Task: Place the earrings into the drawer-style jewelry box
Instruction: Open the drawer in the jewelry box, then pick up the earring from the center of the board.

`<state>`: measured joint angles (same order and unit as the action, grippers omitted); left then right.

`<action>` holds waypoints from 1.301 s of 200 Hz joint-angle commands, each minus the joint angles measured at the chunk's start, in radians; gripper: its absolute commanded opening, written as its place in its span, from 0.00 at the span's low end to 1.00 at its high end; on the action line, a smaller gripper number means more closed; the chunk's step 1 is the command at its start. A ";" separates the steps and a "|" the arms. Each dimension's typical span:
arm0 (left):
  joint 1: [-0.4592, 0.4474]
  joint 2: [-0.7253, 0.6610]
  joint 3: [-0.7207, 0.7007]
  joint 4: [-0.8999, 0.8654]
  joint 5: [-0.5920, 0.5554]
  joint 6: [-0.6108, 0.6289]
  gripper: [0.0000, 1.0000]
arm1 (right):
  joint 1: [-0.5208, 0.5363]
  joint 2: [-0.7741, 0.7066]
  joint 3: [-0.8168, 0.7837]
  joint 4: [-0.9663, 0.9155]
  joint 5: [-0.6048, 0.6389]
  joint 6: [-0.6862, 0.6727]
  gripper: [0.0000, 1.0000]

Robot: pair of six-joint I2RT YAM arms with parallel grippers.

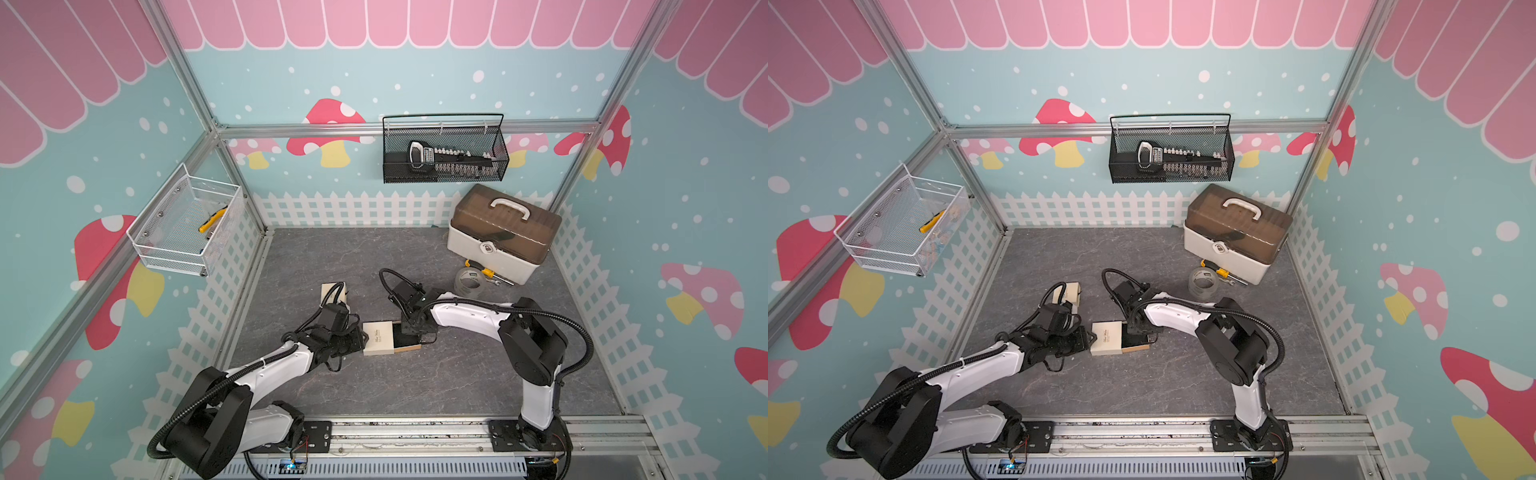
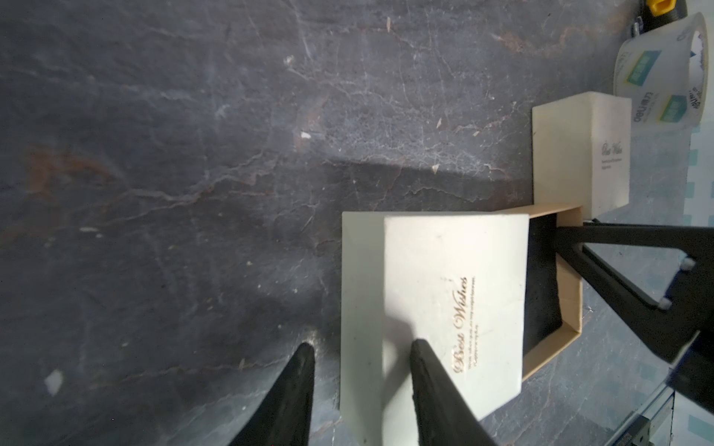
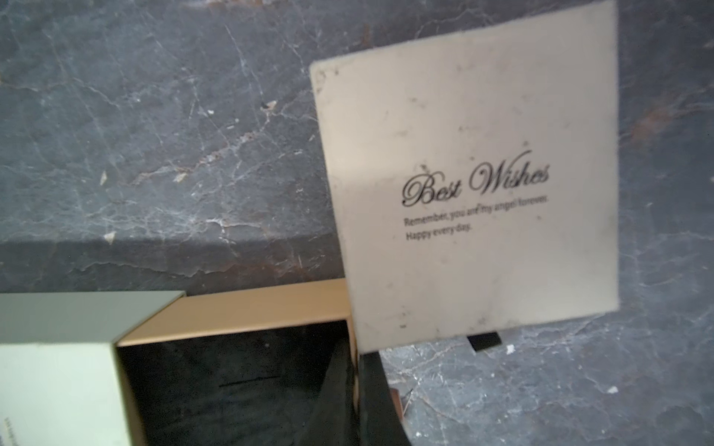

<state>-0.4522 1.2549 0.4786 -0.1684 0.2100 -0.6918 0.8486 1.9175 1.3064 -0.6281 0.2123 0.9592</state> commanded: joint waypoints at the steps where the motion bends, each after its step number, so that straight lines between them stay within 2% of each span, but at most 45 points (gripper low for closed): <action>1: 0.001 0.030 -0.012 -0.101 -0.015 0.015 0.42 | -0.007 -0.010 -0.033 0.034 -0.008 0.047 0.00; 14: 0.001 0.024 -0.009 -0.107 -0.026 0.011 0.45 | -0.007 -0.037 -0.044 0.036 -0.009 0.046 0.01; 51: 0.004 -0.030 0.031 -0.149 -0.077 0.011 0.55 | -0.006 -0.093 -0.047 0.031 -0.011 0.023 0.21; 84: 0.011 -0.086 0.083 -0.201 -0.141 0.026 0.71 | -0.007 -0.158 -0.072 0.028 -0.021 -0.010 0.27; 101: 0.012 -0.108 0.100 -0.206 -0.152 0.043 0.76 | -0.009 -0.210 -0.097 0.030 -0.018 -0.073 0.29; 130: -0.012 -0.117 0.123 -0.160 -0.111 0.081 0.78 | -0.055 -0.282 -0.151 0.007 -0.099 -0.236 0.28; 157: -0.114 -0.114 0.142 -0.083 -0.106 0.102 0.78 | -0.162 -0.325 -0.213 -0.016 -0.224 -0.366 0.27; 184: -0.209 -0.064 0.160 0.003 -0.119 0.097 0.78 | -0.299 -0.335 -0.249 -0.029 -0.282 -0.390 0.26; 205: -0.262 0.004 0.189 0.057 -0.137 0.100 0.77 | -0.348 -0.296 -0.220 -0.024 -0.304 -0.407 0.26; 226: -0.282 0.068 0.222 0.093 -0.126 0.098 0.77 | -0.382 -0.223 -0.161 -0.048 -0.340 -0.415 0.27; 260: -0.290 0.101 0.242 0.124 -0.129 0.098 0.76 | -0.423 -0.153 -0.106 -0.056 -0.330 -0.403 0.27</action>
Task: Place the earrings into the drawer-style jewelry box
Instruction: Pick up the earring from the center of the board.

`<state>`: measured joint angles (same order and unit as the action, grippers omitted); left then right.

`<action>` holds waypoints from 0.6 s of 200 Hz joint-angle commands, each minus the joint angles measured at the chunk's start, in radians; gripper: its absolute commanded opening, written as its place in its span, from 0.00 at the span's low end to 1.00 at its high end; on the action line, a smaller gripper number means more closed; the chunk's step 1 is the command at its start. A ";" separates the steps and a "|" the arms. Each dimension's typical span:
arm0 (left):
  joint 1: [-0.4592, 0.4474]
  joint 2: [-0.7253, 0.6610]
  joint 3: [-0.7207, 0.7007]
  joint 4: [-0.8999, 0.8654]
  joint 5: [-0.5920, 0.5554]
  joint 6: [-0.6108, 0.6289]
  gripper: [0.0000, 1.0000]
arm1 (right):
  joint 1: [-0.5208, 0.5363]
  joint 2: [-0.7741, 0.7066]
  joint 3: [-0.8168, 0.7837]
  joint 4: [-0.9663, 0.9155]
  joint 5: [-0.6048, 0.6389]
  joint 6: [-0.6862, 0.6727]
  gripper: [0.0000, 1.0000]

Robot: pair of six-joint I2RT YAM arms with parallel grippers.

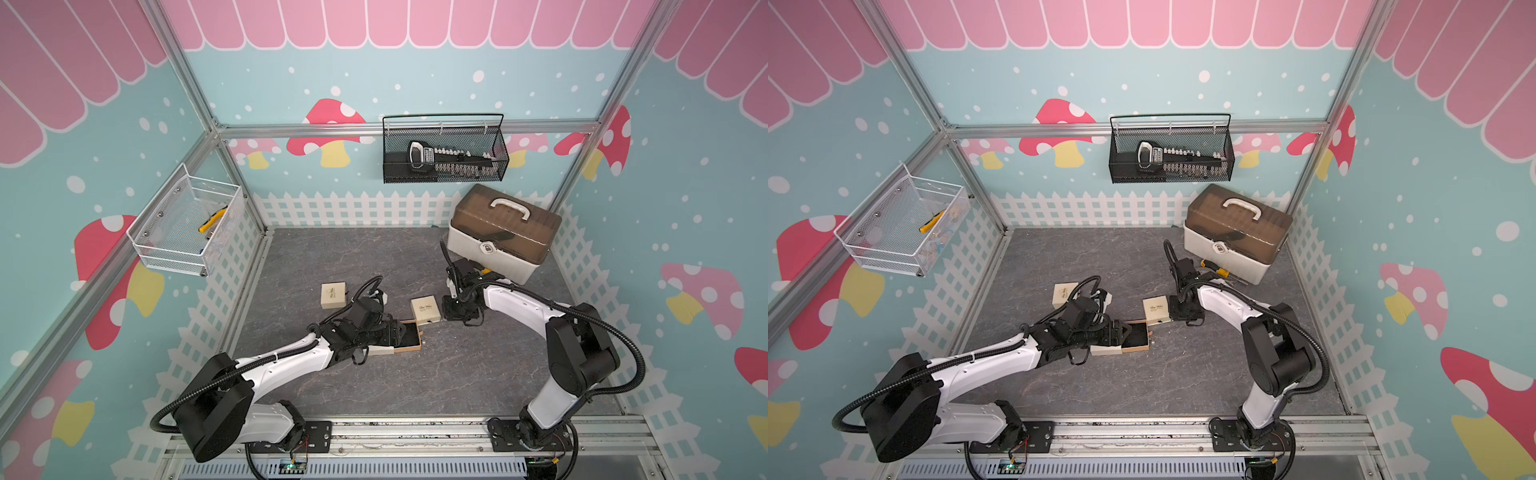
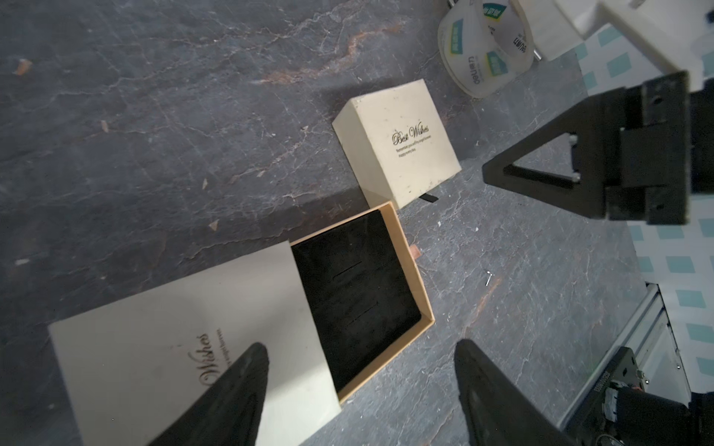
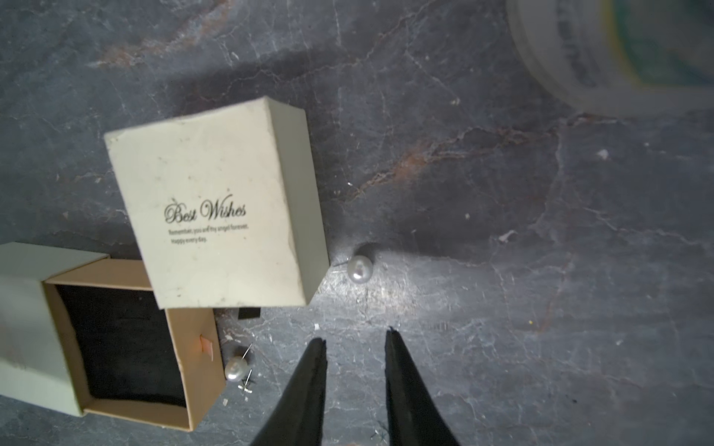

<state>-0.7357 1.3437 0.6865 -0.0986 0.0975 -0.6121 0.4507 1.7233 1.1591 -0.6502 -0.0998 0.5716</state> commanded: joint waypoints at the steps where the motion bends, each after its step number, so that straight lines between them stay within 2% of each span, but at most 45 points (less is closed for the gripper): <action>1: -0.007 0.012 0.034 0.054 -0.016 0.018 0.76 | -0.026 0.042 0.043 -0.034 -0.018 -0.014 0.27; 87: -0.007 0.036 0.043 0.040 -0.028 0.041 0.76 | -0.035 0.168 0.142 -0.072 -0.027 -0.012 0.29; 120: -0.008 0.056 0.056 0.070 0.031 0.067 0.76 | -0.035 0.207 0.154 -0.079 -0.050 -0.018 0.29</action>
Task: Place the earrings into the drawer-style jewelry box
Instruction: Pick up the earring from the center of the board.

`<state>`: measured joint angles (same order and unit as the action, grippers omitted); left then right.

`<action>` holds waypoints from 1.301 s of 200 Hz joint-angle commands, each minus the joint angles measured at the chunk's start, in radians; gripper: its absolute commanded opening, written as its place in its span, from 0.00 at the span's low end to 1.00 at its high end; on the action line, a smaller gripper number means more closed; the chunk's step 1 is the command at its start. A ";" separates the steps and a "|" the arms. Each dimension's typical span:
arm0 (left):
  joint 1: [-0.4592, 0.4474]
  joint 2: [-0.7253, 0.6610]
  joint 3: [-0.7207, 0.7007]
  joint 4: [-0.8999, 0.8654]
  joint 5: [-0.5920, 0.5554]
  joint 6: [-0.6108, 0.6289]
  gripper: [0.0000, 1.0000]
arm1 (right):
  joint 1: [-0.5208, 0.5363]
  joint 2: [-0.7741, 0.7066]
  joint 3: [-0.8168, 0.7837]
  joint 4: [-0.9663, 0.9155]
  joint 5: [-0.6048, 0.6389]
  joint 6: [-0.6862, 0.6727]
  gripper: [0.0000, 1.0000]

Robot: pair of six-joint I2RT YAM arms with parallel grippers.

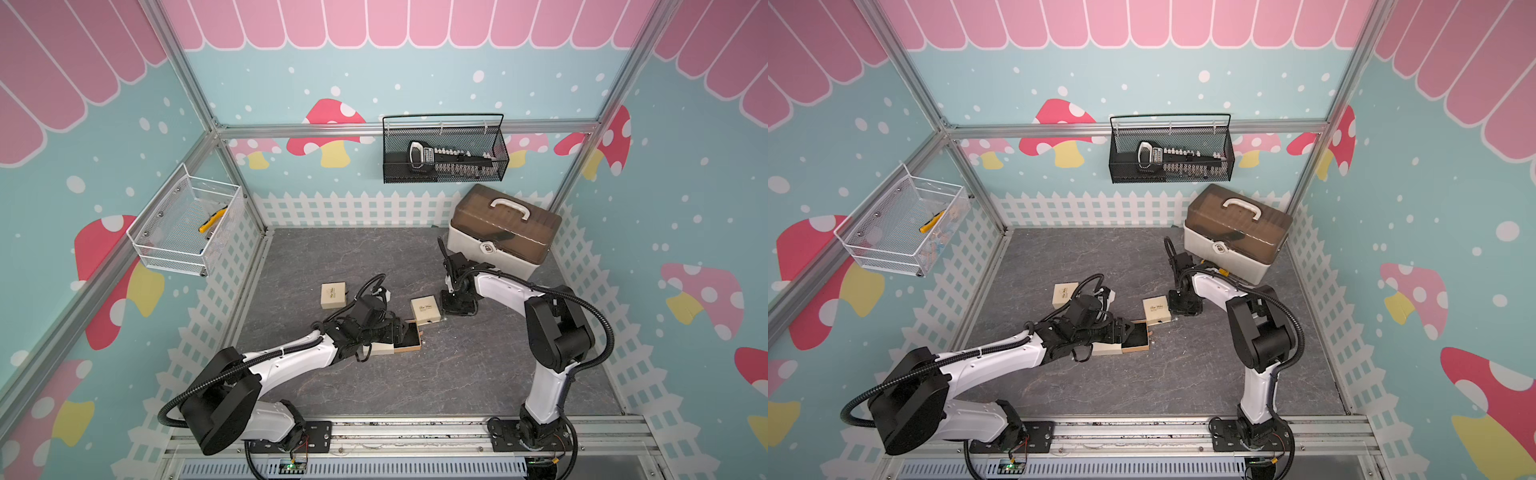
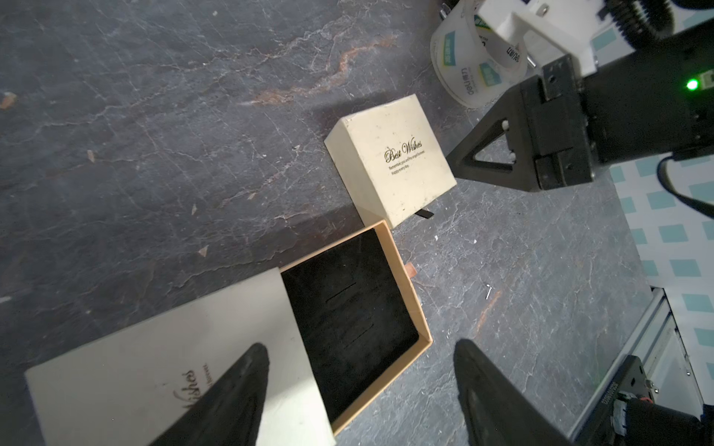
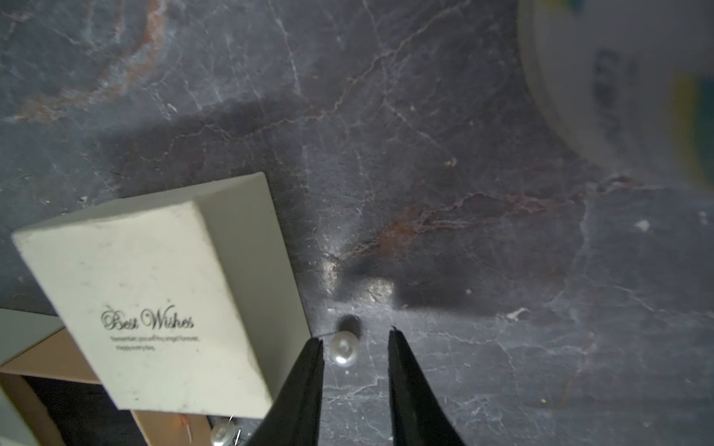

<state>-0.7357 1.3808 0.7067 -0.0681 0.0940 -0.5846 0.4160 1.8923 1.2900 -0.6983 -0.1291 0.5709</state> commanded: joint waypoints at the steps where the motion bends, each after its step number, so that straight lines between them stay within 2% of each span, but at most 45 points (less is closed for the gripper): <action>1: -0.008 0.018 0.036 0.040 0.036 0.040 0.76 | 0.000 0.038 0.023 -0.031 -0.021 -0.017 0.29; 76: -0.027 0.088 0.109 0.086 0.076 0.074 0.76 | -0.001 0.053 0.027 -0.046 -0.041 -0.018 0.27; 125: -0.078 0.160 0.182 0.083 0.089 0.108 0.76 | -0.001 0.049 0.025 -0.059 -0.046 -0.022 0.27; 180: -0.107 0.184 0.195 0.092 0.085 0.096 0.76 | 0.000 0.057 0.026 -0.062 -0.053 -0.025 0.21; 260: -0.107 0.175 0.191 0.076 0.062 0.103 0.76 | -0.001 0.069 0.028 -0.073 -0.057 -0.032 0.21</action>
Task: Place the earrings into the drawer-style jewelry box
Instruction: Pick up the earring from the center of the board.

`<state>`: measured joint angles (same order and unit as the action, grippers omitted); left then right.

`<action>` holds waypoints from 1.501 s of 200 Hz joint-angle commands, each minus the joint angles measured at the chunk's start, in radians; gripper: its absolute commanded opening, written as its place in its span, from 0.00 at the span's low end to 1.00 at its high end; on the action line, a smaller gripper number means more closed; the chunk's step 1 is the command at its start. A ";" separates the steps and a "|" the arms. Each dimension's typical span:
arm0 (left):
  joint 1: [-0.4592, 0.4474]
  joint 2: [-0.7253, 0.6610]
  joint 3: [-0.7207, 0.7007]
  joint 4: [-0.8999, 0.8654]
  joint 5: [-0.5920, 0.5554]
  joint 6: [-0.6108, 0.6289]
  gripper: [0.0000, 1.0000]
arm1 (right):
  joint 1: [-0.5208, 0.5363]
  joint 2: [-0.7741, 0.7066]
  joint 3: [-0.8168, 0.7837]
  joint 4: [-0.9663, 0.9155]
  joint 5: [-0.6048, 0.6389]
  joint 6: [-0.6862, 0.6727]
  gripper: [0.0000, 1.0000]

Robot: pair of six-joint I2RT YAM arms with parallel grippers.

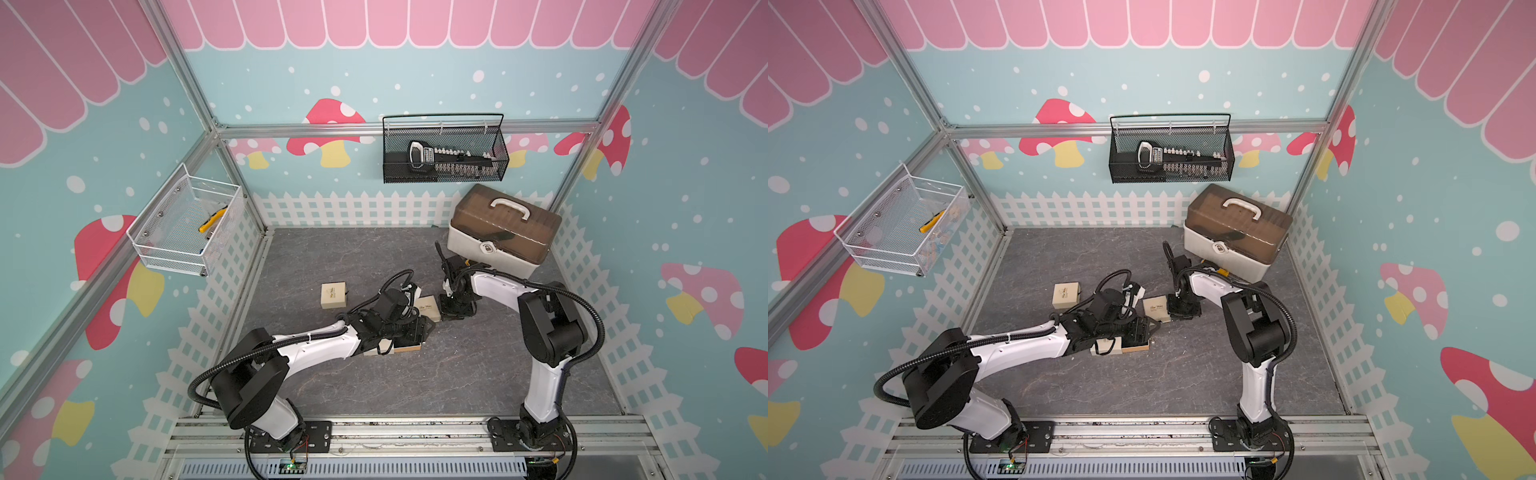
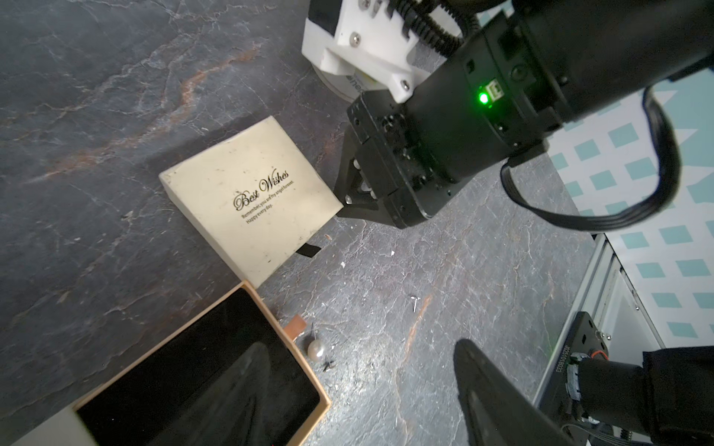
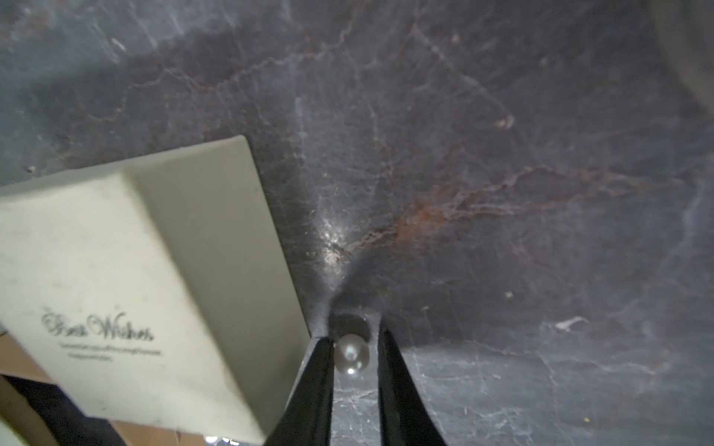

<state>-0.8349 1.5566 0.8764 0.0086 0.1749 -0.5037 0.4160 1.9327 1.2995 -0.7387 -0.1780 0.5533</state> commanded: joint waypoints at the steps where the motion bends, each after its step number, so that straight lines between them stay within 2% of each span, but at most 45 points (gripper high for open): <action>1: -0.007 -0.001 0.021 -0.001 -0.018 0.021 0.76 | -0.001 0.029 0.018 -0.033 -0.008 -0.015 0.21; 33: -0.007 -0.008 0.012 0.001 -0.028 0.019 0.76 | 0.000 0.025 0.017 -0.038 0.002 -0.015 0.16; 81: -0.007 -0.025 -0.003 0.001 -0.029 0.015 0.76 | 0.000 -0.026 -0.026 -0.046 0.011 -0.010 0.15; 107: -0.007 -0.047 -0.015 -0.007 -0.029 0.013 0.76 | 0.008 -0.116 -0.083 -0.046 0.008 -0.019 0.15; 145: -0.007 -0.102 -0.063 -0.010 -0.046 -0.006 0.76 | 0.016 -0.233 -0.190 -0.032 0.026 -0.076 0.11; 183: 0.001 -0.149 -0.127 0.013 -0.057 -0.058 0.76 | 0.026 -0.371 -0.278 0.067 0.021 -0.155 0.08; 206: 0.006 -0.154 -0.134 -0.003 -0.060 -0.071 0.76 | 0.030 -0.377 -0.280 0.057 -0.028 -0.209 0.08; 265: 0.006 -0.280 -0.242 -0.045 -0.062 -0.114 0.76 | 0.228 -0.340 -0.272 -0.035 0.104 -0.290 0.08; 300: 0.015 -0.387 -0.347 -0.027 -0.089 -0.170 0.75 | 0.274 -0.354 -0.297 0.008 0.147 -0.303 0.05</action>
<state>-0.8314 1.2217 0.5819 -0.0170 0.1211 -0.6197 0.6769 1.5845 1.0222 -0.7361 -0.0860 0.2913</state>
